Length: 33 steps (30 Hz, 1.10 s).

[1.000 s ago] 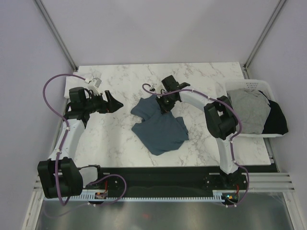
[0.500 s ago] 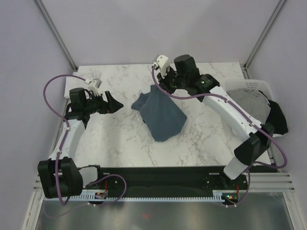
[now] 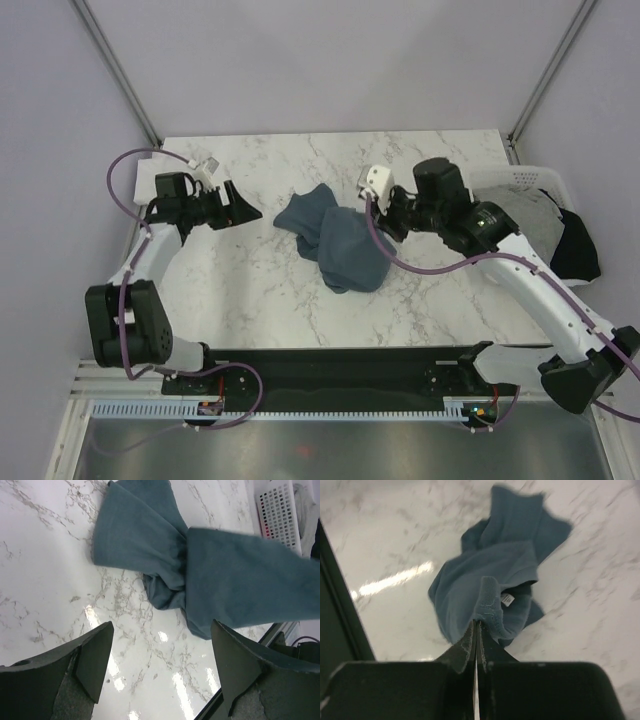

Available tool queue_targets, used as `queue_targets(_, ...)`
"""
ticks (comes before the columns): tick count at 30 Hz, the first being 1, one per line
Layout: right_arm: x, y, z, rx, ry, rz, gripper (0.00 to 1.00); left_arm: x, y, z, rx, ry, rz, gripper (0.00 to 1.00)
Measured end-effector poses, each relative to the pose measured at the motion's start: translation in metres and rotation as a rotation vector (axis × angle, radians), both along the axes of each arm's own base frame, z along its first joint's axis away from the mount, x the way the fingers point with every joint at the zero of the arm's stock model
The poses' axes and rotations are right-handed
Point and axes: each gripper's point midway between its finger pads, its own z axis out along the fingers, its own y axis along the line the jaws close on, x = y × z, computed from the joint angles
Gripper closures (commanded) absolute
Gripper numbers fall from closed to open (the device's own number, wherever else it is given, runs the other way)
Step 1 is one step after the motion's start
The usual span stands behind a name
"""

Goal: Fold and stack the t-shirts
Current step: Flatten the tshirt out

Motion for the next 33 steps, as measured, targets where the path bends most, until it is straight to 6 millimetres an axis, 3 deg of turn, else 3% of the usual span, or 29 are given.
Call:
queue_targets(3, -0.030, -0.016, -0.082, -0.127, 0.194, 0.030, 1.00, 0.021, -0.009, -0.006, -0.017, 0.061, -0.034, 0.16)
queue_targets(5, -0.045, -0.032, -0.116, -0.193, 0.287, 0.023, 1.00, 0.039, -0.021, -0.008, -0.019, 0.088, -0.071, 0.16)
queue_targets(7, -0.054, -0.045, -0.130, -0.223, 0.322, 0.010, 1.00, 0.058, -0.038, -0.010, -0.013, 0.101, -0.116, 0.17)
queue_targets(13, -0.062, -0.059, -0.120, -0.186, 0.251, -0.012, 1.00, 0.107, -0.090, -0.040, 0.032, 0.188, -0.236, 0.24)
queue_targets(18, -0.060, -0.063, -0.119, -0.171, 0.228, -0.039, 1.00, 0.154, -0.087, -0.071, 0.110, 0.212, -0.198, 0.22)
queue_targets(26, -0.053, -0.066, -0.116, -0.170, 0.199, -0.066, 1.00, 0.174, -0.063, -0.099, 0.247, 0.216, -0.139, 0.24)
queue_targets(30, -0.051, -0.068, -0.118, -0.171, 0.192, -0.076, 1.00, 0.172, -0.067, -0.116, 0.285, 0.233, -0.154, 0.25)
queue_targets(33, -0.051, -0.069, -0.121, -0.172, 0.193, -0.081, 1.00, 0.166, -0.078, -0.127, 0.300, 0.244, -0.183, 0.33)
